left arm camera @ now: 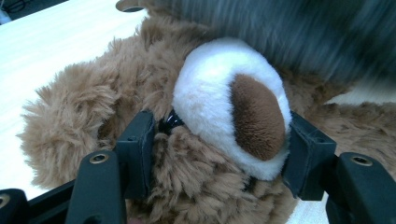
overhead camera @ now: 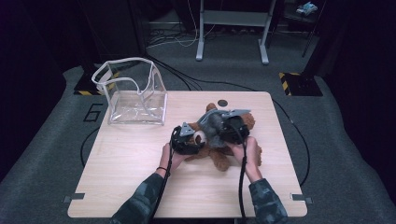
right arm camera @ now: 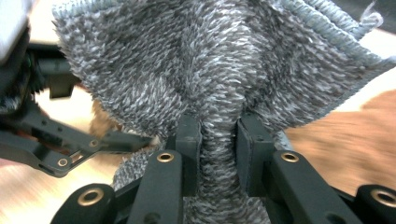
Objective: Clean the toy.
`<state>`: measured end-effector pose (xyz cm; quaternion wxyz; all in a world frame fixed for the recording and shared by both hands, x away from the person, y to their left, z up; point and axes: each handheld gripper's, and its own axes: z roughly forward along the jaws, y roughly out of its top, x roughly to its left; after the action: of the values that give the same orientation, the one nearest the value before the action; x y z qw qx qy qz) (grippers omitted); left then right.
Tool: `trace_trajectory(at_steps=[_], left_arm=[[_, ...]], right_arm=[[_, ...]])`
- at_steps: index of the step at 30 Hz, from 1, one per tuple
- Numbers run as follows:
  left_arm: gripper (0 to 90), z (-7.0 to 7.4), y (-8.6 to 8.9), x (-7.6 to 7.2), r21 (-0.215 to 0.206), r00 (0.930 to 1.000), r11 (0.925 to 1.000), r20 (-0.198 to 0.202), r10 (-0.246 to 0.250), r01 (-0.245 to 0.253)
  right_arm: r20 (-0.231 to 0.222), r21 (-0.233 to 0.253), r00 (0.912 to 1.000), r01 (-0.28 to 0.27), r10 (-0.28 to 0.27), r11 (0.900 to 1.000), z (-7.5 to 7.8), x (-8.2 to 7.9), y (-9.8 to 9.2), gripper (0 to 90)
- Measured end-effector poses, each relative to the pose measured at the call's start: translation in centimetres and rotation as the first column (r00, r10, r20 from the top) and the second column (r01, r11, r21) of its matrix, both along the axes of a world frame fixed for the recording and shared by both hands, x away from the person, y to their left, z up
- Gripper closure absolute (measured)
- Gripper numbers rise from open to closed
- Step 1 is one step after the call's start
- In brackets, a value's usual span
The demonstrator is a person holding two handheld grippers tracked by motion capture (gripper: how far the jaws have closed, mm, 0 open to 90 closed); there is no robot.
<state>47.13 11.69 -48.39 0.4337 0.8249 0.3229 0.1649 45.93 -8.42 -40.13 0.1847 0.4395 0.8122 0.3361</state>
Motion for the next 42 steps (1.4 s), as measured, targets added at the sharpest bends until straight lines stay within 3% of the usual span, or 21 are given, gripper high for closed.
trace_trajectory(at_steps=[3,9,14,19,24,28,32,34,37,42], left_arm=[[37.4,-0.1,0.1,0.0,-0.007,1.0,1.0,0.0,0.005,-0.005],[37.4,-0.2,0.1,0.0,-0.014,1.0,0.9999,0.007,0.005,-0.005],[37.4,-0.2,0.0,0.0,-0.017,0.9999,0.9998,0.013,0.009,-0.008],[37.4,-0.1,0.0,0.0,-0.01,1.0,0.9999,0.009,0.004,-0.004],[37.4,-0.2,0.0,0.0,-0.009,0.9999,1.0,0.011,0.002,-0.002],[37.4,-0.2,0.0,-0.1,-0.008,0.9999,1.0,0.011,0.003,-0.003],[37.4,-0.2,0.1,0.0,-0.017,0.9999,0.9998,0.011,0.008,-0.008],[37.4,-0.2,0.1,0.0,-0.017,0.9999,0.9998,0.011,0.008,-0.008],[37.4,-0.2,0.0,0.0,-0.015,0.9999,0.9998,0.011,0.009,-0.009],[37.4,-0.2,0.0,0.0,-0.016,0.9999,0.9998,0.011,0.01,-0.01]], right_arm=[[-0.009,-0.079,1.0,0.002,-0.003,0.997,-1.8,0.6,1.5,73.2],[-0.004,-0.067,0.9995,0.03,-0.03,0.997,-1.7,0.7,0.2,73.5],[-0.007,-0.03,0.9959,0.09,-0.09,0.996,-1.1,0.8,-2.8,73.5],[-0.006,-0.016,0.9854,0.17,-0.17,0.985,-0.9,1.1,-5.7,73.1],[-0.045,-0.002,0.9696,0.241,-0.241,0.971,-1.9,1.7,-8.1,73.0],[-0.066,-0.004,0.9618,0.266,-0.266,0.964,-2.6,2.1,-9.1,73.0],[-0.056,0.016,0.9629,0.265,-0.264,0.964,-1.7,1.7,-8.9,73.1],[-0.033,0.043,0.9699,0.243,-0.241,0.969,-0.8,1.2,-8.5,73.1],[-0.009,0.081,0.9851,0.172,-0.172,0.982,0.2,0.5,-7.0,73.0],[0.003,0.054,0.9982,0.059,-0.06,0.997,0.4,-0.1,-2.9,72.7]])
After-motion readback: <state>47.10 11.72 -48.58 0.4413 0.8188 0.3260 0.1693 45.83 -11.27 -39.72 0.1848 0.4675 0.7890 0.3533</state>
